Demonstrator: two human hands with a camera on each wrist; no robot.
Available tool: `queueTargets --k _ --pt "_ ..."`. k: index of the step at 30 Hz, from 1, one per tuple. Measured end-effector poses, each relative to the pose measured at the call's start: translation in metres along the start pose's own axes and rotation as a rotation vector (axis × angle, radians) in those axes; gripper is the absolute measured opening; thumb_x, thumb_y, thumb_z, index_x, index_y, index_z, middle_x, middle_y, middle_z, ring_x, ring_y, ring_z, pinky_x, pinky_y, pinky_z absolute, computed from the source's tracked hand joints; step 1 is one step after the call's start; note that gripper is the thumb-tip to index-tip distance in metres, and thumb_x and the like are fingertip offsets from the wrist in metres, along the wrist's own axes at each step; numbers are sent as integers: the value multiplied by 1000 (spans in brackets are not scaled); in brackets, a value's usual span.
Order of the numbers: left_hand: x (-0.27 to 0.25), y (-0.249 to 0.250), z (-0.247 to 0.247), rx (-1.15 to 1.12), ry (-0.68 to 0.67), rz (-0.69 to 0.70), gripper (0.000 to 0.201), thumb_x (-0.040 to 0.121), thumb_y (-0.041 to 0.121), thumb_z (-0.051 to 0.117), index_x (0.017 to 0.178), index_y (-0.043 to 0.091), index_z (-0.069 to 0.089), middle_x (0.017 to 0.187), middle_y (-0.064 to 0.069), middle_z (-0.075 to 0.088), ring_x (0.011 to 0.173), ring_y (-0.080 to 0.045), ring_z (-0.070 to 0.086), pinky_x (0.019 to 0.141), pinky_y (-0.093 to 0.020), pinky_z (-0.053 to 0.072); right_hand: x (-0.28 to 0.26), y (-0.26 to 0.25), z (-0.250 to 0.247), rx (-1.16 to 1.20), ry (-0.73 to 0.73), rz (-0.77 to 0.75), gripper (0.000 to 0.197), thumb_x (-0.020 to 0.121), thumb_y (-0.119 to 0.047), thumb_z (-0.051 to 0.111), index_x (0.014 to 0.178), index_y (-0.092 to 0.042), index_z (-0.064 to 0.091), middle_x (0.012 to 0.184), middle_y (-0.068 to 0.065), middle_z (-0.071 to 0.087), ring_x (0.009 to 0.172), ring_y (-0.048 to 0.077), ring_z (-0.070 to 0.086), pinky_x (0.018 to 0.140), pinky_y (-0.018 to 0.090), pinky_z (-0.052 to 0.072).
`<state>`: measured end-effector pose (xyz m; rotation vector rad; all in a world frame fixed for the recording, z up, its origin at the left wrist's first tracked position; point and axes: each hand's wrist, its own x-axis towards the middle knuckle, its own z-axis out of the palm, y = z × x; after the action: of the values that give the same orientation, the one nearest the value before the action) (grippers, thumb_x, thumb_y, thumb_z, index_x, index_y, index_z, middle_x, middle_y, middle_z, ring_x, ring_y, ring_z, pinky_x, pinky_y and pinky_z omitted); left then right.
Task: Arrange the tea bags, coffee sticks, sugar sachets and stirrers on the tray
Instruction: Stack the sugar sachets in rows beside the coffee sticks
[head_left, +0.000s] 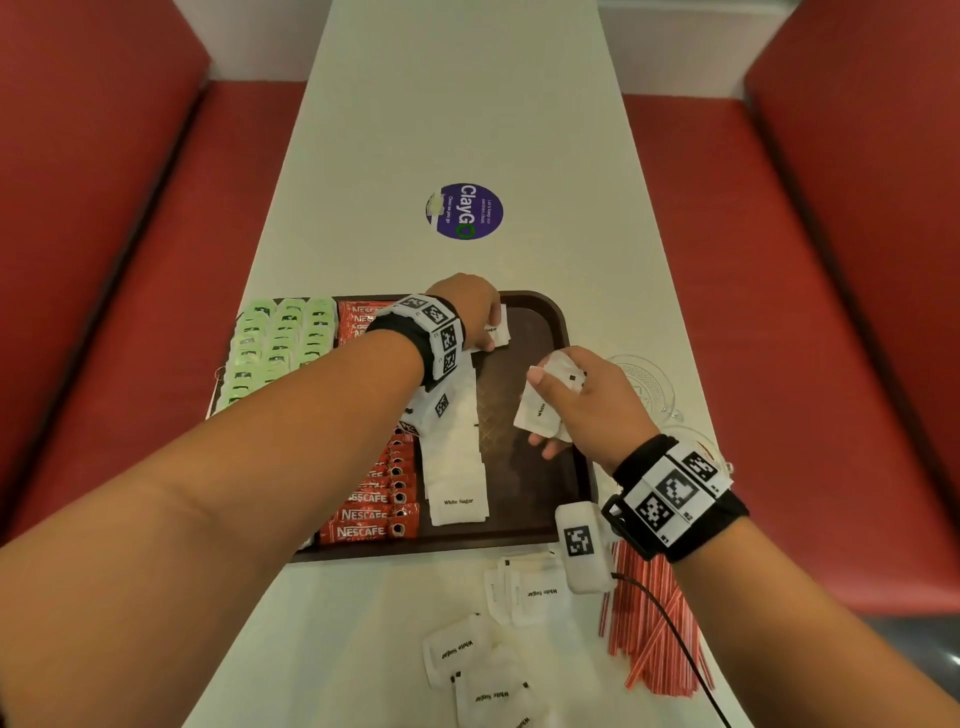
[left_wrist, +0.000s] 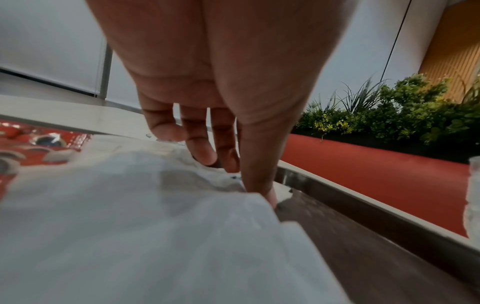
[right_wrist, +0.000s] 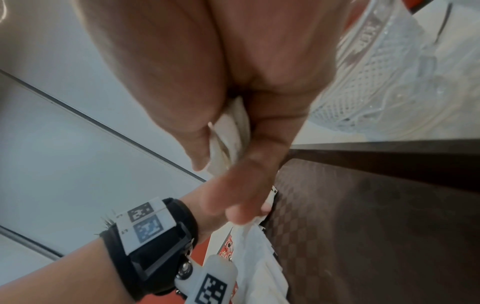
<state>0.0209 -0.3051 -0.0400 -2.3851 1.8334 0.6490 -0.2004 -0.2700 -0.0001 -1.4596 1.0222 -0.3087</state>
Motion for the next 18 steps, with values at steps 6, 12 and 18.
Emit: queueTargets --k 6,12,18 --pt "-16 -1 -6 -82 66 61 27 87 40 72 109 25 68 115 3 65 106 -20 59 90 -36 50 3 6 -2 -89 0 -60 23 97 -6 59 118 -13 56 109 14 67 85 28 75 76 42 63" --pt "-64 7 -29 -488 156 188 31 94 55 55 97 29 70 87 14 65 83 -9 60 71 -26 44 0 -2 1 100 46 -74 17 99 -11 61 113 -3 57 100 20 71 75 32 76 68 40 64" --pt "-94 6 -24 -593 61 272 20 88 42 71 100 27 74 89 10 72 84 -10 64 78 -31 53 -4 -12 8 157 65 -31 24 99 -28 61 117 -10 59 94 22 72 70 35 74 59 39 63"
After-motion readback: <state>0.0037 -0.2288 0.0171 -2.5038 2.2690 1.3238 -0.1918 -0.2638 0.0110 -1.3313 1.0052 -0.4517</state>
